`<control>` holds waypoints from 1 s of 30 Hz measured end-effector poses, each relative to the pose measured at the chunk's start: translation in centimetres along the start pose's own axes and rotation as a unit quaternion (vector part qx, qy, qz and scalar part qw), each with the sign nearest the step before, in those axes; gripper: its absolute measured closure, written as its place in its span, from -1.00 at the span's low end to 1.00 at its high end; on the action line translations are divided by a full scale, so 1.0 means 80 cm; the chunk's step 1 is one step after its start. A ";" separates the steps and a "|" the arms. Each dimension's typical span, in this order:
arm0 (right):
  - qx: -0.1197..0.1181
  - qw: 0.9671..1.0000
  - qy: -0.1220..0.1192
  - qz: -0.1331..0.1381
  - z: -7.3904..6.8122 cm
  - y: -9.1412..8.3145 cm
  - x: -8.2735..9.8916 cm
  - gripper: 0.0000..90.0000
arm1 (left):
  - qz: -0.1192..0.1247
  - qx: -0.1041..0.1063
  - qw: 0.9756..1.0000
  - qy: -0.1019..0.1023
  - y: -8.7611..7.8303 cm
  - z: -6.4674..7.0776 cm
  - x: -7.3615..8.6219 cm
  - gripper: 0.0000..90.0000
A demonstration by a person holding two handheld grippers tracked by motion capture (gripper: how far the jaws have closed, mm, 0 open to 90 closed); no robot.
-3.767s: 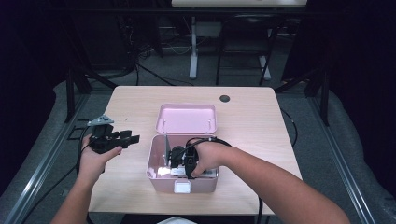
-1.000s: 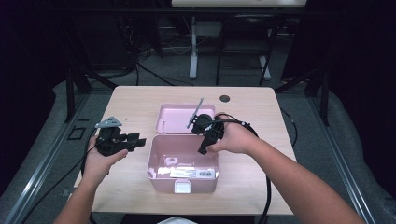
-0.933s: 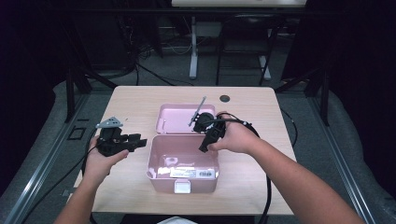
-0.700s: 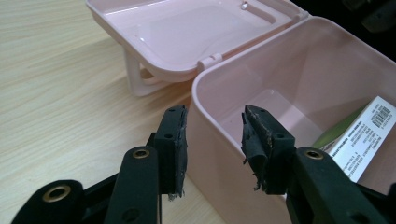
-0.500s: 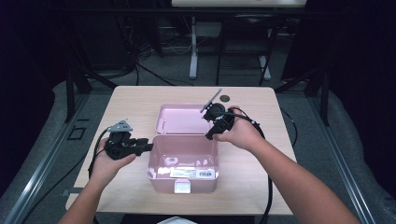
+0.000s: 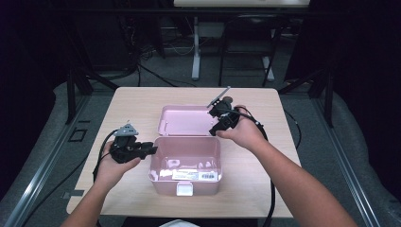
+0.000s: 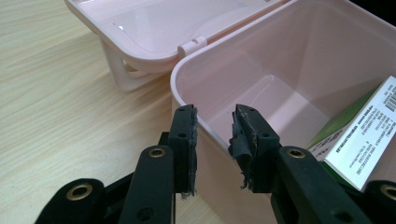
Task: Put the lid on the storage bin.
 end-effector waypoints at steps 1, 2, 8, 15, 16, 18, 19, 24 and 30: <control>0.001 1.000 0.003 0.002 0.001 0.001 -0.001 0.21 | 0.000 0.000 1.000 0.001 0.000 0.000 0.000 0.54; 0.003 1.000 0.008 0.002 0.002 0.002 -0.003 0.21 | 0.000 0.000 1.000 0.001 0.000 0.000 0.000 0.54; 0.014 1.000 0.028 0.005 0.008 0.012 -0.010 0.21 | 0.004 0.000 1.000 0.000 0.000 -0.001 0.000 0.57; 0.022 0.999 0.048 -0.001 0.017 0.023 -0.014 0.21 | 0.003 0.003 1.000 -0.002 -0.001 -0.001 0.000 0.57; 0.022 0.998 0.053 -0.001 0.019 0.025 -0.014 0.21 | 0.004 0.003 1.000 -0.003 -0.001 -0.001 0.000 0.57; 0.026 0.998 0.065 -0.005 0.024 0.032 -0.016 0.21 | 0.005 0.003 1.000 -0.004 -0.001 -0.001 0.000 0.57; 0.024 0.997 0.072 -0.009 0.026 0.034 -0.016 0.21 | 0.005 0.003 1.000 -0.004 -0.001 -0.001 0.000 0.57; 0.032 0.995 0.091 -0.014 0.031 0.045 -0.020 0.21 | 0.006 0.004 1.000 -0.003 -0.001 -0.001 0.000 0.57; 0.046 0.992 0.120 -0.019 0.038 0.064 -0.025 0.21 | 0.007 0.001 1.000 -0.003 0.000 0.000 0.001 0.57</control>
Point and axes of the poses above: each handheld gripper's, and its own axes: y roughly forward along the jaws, x roughly out of its underside, z roughly to its right, the point moved 4 cm from there along y, roughly forward along the jaws, and after that the axes turned 14 degrees about x, right-handed, at the moved point
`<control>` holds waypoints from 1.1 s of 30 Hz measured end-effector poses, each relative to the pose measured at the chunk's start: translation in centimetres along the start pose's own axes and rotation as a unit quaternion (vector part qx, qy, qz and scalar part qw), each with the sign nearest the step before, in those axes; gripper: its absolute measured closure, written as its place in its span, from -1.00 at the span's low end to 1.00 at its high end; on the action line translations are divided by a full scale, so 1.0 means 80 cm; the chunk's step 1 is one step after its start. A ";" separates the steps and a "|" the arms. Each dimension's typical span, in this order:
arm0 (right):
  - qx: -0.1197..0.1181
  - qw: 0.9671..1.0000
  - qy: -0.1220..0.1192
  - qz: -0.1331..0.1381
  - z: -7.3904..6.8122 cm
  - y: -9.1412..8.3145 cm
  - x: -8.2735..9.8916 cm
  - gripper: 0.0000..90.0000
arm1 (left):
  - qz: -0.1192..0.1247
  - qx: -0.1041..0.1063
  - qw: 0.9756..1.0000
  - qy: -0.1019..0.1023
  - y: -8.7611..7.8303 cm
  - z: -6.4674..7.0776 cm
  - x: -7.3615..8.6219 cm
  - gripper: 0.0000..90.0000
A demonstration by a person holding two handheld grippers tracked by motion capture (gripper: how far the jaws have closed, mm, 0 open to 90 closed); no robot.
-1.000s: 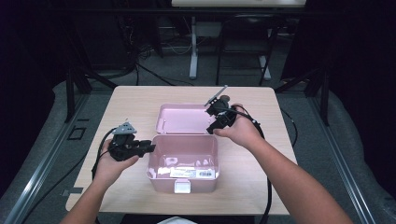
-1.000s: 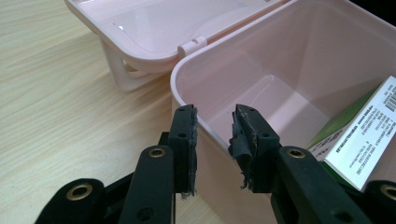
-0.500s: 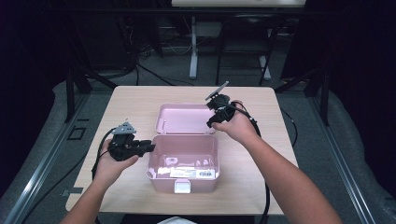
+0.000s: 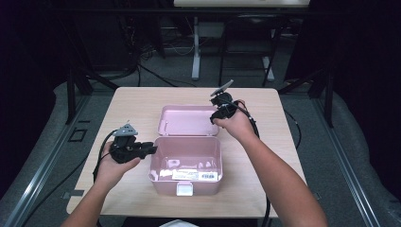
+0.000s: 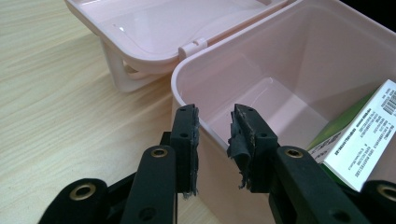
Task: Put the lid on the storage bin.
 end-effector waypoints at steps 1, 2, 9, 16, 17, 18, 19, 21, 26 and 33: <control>-0.001 1.000 0.004 0.001 0.001 0.003 -0.001 0.21 | -0.001 -0.001 1.000 0.000 0.000 0.000 0.000 0.57; 0.001 1.000 0.008 -0.001 0.001 0.006 -0.002 0.22 | -0.001 -0.001 1.000 0.000 0.000 0.000 0.000 0.57; 0.012 0.999 0.046 -0.008 0.010 0.027 -0.010 0.30 | 0.004 -0.005 1.000 -0.001 0.001 0.000 0.000 0.57; 0.016 0.996 0.087 -0.014 0.017 0.042 -0.017 0.35 | 0.002 -0.004 1.000 0.000 0.000 0.000 0.000 0.57; 0.020 0.996 0.089 -0.013 0.018 0.044 -0.018 0.35 | 0.004 -0.004 1.000 -0.001 0.000 0.000 0.001 0.57; 0.021 0.996 0.091 -0.014 0.018 0.046 -0.018 0.35 | 0.004 -0.004 1.000 -0.001 0.000 0.000 0.001 0.57; 0.022 0.995 0.095 -0.015 0.018 0.048 -0.019 0.35 | 0.003 -0.005 1.000 -0.001 0.000 0.000 0.001 0.57; 0.025 0.995 0.098 -0.017 0.020 0.053 -0.019 0.40 | 0.003 -0.004 1.000 -0.001 0.000 0.000 0.001 0.57; 0.022 0.994 0.107 -0.029 0.018 0.062 -0.019 0.42 | 0.002 -0.005 1.000 -0.001 0.000 0.000 0.001 0.57; 0.020 0.992 0.123 -0.030 0.021 0.070 -0.019 0.37 | 0.003 -0.005 1.000 -0.001 0.000 0.000 0.001 0.57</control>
Point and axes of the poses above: each handheld gripper's, and its own axes: y roughly forward along the jaws, x roughly out of its underside, z roughly to its right, the point moved 4 cm from there along y, roughly forward along the jaws, and after that the axes turned 14 degrees about x, right-handed, at the moved point
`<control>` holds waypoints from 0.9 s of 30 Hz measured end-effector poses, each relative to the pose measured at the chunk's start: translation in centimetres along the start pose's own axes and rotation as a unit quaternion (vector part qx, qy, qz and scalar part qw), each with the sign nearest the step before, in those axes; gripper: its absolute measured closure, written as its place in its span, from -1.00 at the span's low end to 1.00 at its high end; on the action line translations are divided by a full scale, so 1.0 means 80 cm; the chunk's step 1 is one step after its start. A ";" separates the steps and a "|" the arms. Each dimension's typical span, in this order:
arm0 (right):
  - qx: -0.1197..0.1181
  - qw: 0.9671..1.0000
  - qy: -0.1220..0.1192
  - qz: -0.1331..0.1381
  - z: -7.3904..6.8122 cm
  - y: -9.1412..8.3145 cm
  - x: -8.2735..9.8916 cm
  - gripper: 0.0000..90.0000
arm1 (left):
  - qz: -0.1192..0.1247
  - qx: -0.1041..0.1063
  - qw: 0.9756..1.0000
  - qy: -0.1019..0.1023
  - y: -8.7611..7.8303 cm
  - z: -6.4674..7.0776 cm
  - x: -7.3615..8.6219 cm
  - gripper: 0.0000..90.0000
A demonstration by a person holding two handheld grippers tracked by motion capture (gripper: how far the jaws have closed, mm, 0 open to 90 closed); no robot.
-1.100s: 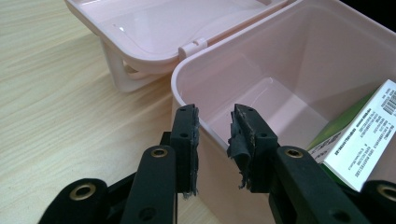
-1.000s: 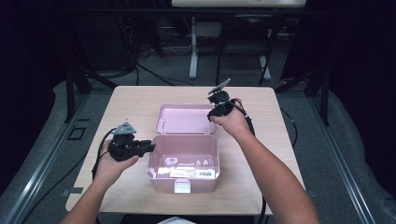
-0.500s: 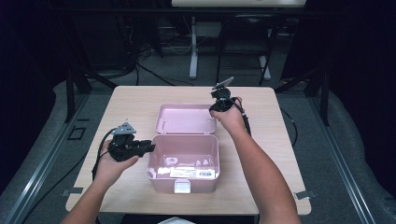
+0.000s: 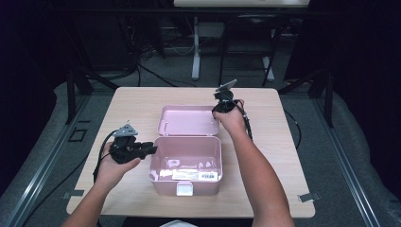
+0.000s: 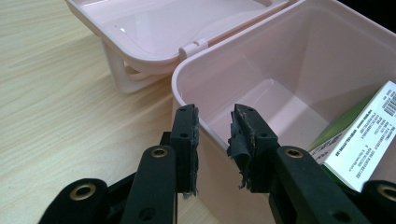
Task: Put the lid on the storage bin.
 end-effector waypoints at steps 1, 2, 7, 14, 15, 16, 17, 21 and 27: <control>0.000 1.000 0.000 0.000 0.000 0.000 0.000 0.37 | 0.000 0.000 1.000 0.000 0.000 0.000 0.000 0.57; -0.001 1.000 0.005 0.001 0.000 0.001 0.000 0.38 | 0.000 0.000 1.000 0.000 0.000 0.000 0.000 0.57; -0.005 1.000 0.008 0.001 0.000 0.003 -0.001 0.42 | 0.000 -0.001 1.000 0.000 0.000 0.000 0.000 0.57; -0.018 1.000 0.011 -0.003 -0.003 0.004 0.000 0.66 | 0.001 -0.001 1.000 0.001 0.000 0.000 0.000 0.57; -0.018 1.000 0.011 -0.003 -0.003 0.004 0.000 0.66 | 0.001 -0.001 1.000 0.001 0.000 0.000 0.000 0.57; -0.018 1.000 0.011 -0.003 -0.003 0.004 0.000 0.68 | 0.001 0.000 1.000 0.001 0.000 0.000 0.000 0.57; -0.017 1.000 0.010 -0.002 -0.004 0.003 0.000 0.70 | 0.001 0.000 1.000 0.001 0.000 0.000 0.000 0.57; -0.016 1.000 0.014 -0.008 -0.005 0.003 0.000 0.74 | 0.001 0.000 1.000 0.001 0.000 0.000 0.000 0.57; -0.016 1.000 0.020 -0.006 -0.003 0.000 -0.001 0.79 | 0.002 0.000 1.000 0.000 0.000 0.000 0.000 0.57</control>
Point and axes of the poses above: each handheld gripper's, and its own axes: y roughly forward along the jaws, x roughly out of its underside, z roughly to its right, the point moved 4 cm from there along y, roughly forward along the jaws, and after that the axes turned 14 degrees about x, right-handed, at the moved point
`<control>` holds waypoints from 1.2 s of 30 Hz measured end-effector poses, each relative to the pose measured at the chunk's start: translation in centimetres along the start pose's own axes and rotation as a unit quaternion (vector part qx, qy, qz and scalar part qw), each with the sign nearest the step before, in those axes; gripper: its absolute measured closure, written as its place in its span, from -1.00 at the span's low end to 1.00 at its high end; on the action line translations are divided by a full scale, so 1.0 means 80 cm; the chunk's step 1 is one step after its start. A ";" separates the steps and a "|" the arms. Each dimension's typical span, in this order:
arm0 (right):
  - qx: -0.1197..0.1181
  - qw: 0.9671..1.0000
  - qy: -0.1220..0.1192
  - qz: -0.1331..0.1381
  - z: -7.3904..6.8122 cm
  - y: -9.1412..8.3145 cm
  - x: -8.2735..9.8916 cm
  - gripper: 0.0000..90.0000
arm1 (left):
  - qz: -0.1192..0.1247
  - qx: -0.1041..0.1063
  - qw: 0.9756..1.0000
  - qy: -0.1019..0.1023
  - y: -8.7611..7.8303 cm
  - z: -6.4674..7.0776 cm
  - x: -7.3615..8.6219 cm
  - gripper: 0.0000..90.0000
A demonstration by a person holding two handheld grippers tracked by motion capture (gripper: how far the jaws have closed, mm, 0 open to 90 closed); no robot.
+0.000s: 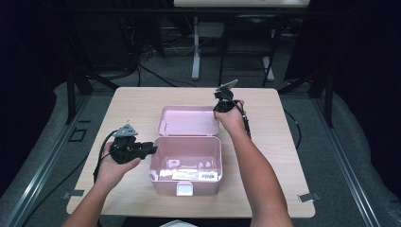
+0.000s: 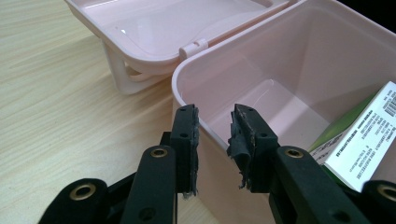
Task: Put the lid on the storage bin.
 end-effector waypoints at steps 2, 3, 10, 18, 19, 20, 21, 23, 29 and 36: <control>0.005 1.000 -0.001 0.003 -0.002 -0.002 -0.001 0.80 | 0.000 0.000 1.000 0.000 0.000 0.000 0.000 0.57; 0.009 1.000 -0.003 0.005 -0.002 -0.004 -0.001 0.80 | -0.001 -0.002 1.000 0.000 0.000 0.000 0.000 0.57; 0.020 0.999 -0.008 0.023 -0.004 -0.012 -0.002 0.82 | 0.000 0.001 1.000 0.001 0.000 0.000 0.000 0.57; 0.018 0.999 -0.007 0.050 -0.002 -0.029 -0.005 0.84 | -0.002 0.001 1.000 0.002 0.000 0.000 0.000 0.57; 0.018 0.998 -0.005 0.056 -0.002 -0.035 -0.006 0.85 | -0.002 0.000 1.000 0.003 0.000 0.001 0.000 0.57; 0.018 0.998 -0.005 0.056 -0.002 -0.035 -0.006 0.85 | -0.002 0.000 1.000 0.003 0.000 0.001 0.000 0.57; 0.021 0.998 -0.009 0.060 -0.002 -0.042 -0.007 0.86 | -0.002 -0.001 1.000 0.001 0.000 0.001 0.000 0.57; 0.020 0.997 -0.009 0.068 -0.001 -0.049 -0.008 0.87 | -0.003 0.000 1.000 0.003 0.000 0.001 0.000 0.57; 0.012 0.996 -0.004 0.086 0.001 -0.068 -0.007 0.88 | -0.002 0.001 1.000 0.001 0.000 0.000 0.000 0.57; 0.006 0.995 -0.009 0.100 0.004 -0.089 -0.005 0.89 | 0.001 -0.002 1.000 0.000 0.001 0.001 0.000 0.57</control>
Point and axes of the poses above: each handheld gripper's, and its own axes: y roughly forward along the jaws, x roughly out of its underside, z roughly to its right, the point moved 4 cm from there along y, roughly forward along the jaws, and after that the axes turned 14 degrees about x, right-handed, at the moved point
